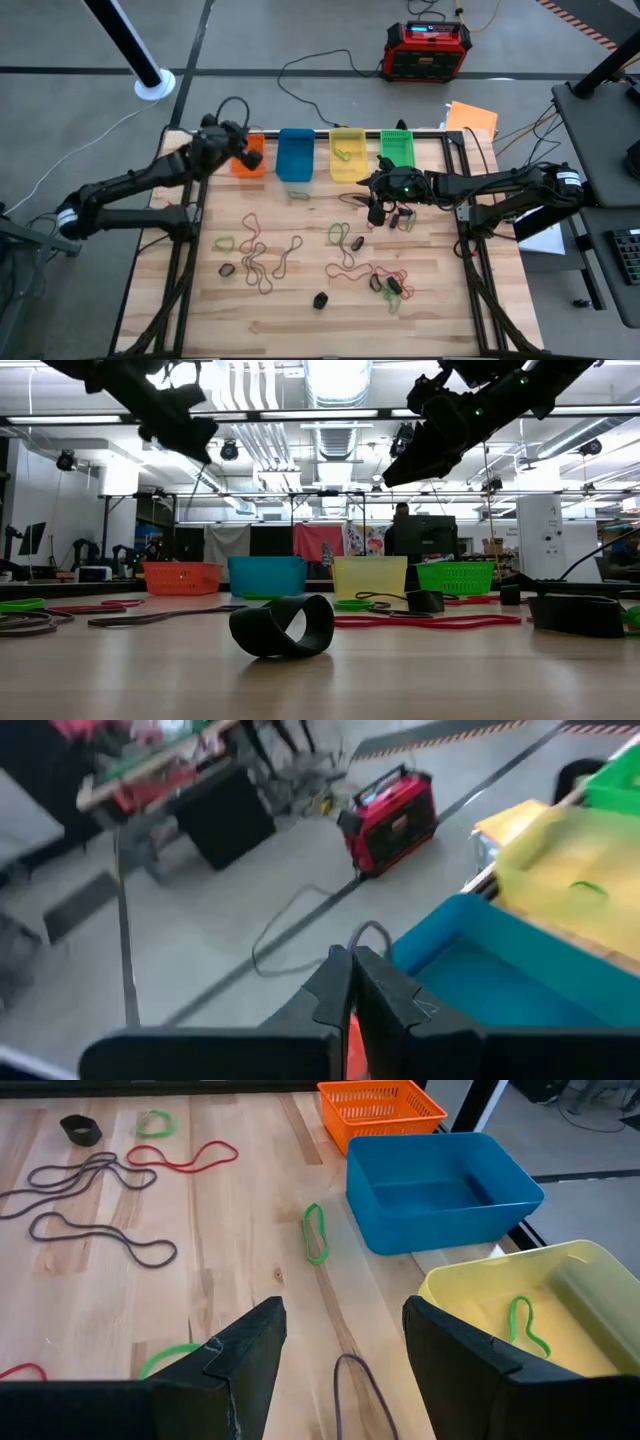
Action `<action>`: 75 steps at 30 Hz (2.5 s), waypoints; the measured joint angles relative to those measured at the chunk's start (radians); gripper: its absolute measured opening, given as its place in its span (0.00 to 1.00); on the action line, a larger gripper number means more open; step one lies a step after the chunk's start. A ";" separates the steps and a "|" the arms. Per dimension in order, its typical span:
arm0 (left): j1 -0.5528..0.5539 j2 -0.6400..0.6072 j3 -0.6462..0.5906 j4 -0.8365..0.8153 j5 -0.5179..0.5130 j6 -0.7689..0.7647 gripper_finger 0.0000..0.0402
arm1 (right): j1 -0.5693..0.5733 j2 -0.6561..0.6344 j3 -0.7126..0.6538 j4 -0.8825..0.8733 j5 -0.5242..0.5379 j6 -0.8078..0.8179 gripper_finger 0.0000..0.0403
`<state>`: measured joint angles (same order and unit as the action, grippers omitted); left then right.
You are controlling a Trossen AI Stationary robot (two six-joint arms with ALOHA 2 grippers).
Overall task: Sort rubber bands into baskets
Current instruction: Put the violet rubber band into the orange bin
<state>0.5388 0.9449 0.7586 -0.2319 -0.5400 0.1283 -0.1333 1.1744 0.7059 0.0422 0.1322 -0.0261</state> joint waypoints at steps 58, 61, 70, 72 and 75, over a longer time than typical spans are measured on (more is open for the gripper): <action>0.120 0.302 -0.002 -0.173 0.112 -0.238 0.36 | 0.000 0.019 -0.008 -0.007 0.000 0.091 0.49; 0.048 0.260 -0.002 -0.177 0.113 -0.238 0.36 | 0.000 0.019 -0.008 -0.012 0.000 0.116 0.49; -0.247 0.151 -0.017 -0.221 0.489 -0.018 0.36 | 0.000 0.019 -0.008 -0.110 -0.001 0.192 0.49; -0.307 0.138 -0.021 -0.218 0.550 -0.008 0.36 | 0.000 0.019 -0.009 -0.155 0.000 0.213 0.49; -0.382 0.135 -0.022 -0.210 0.549 -0.013 0.36 | 0.000 0.019 -0.008 -0.222 0.047 0.253 0.49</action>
<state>0.1573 1.0798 0.7370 -0.4422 0.0090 0.1152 -0.1329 1.1934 0.6975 -0.1800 0.1794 0.2264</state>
